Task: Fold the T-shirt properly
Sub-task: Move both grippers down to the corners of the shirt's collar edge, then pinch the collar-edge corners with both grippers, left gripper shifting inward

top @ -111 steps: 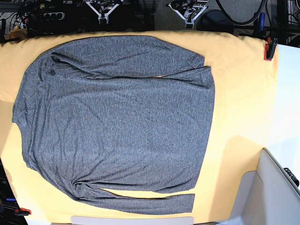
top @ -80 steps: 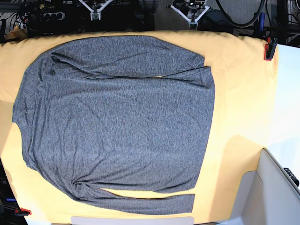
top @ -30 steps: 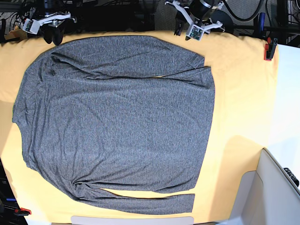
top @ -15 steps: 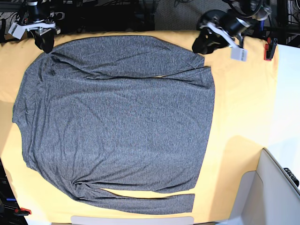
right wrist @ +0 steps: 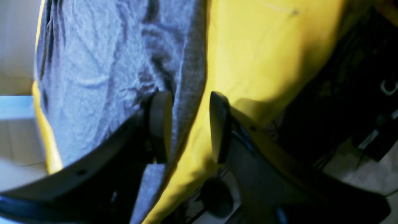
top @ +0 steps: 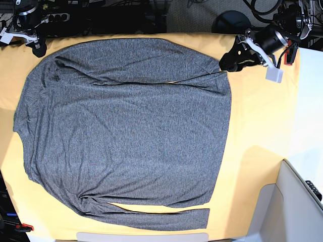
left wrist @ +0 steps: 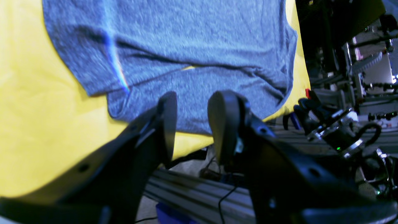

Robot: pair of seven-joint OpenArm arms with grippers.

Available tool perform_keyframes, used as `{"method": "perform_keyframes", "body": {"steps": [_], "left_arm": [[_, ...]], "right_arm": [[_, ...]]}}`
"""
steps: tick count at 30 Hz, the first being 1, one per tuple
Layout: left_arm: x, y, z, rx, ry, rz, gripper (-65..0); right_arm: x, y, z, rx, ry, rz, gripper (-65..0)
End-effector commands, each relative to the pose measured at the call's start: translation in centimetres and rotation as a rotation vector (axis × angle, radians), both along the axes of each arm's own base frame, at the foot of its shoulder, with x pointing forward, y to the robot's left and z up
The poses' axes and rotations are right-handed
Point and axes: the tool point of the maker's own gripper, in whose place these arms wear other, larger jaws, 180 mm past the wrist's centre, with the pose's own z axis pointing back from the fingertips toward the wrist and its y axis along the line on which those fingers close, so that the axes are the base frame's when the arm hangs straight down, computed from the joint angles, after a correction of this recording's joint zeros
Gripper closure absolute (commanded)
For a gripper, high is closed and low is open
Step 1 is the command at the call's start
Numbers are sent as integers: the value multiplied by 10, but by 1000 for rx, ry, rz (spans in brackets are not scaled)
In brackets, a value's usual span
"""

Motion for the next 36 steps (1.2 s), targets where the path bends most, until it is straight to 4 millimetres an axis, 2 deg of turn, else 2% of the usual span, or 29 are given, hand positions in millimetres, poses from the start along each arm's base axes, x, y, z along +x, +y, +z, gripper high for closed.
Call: {"method": "perform_keyframes", "body": {"steps": [1,7,11,17,26,32,36], "left_arm": [[3,-1,9,-12,-29,-5,-205],[3,-1,8,-11,-29,-5,-205],[3,-1,8,-11,-27,-4,-205],[3,-1,8,-12,-27,-5,-205],[3,-1,8,-12,-27,-5,-205],[3,-1,8,-12,-27,-5,-205],[3,-2,8,-13,-27,-4,-205]], "right_arm": [[1,-3,9,1,-27,-7,-245],[7,1,9,39,-42,-11,-258],[12,2,2,63,-47,-25,-258],[3,-2,-31,139,1,-94,-257],[-2,24,-69,314,86,-64,-257],[6,41,-68,368,92,0,-259],[7,43,-67,378,92,10,-258]]}}
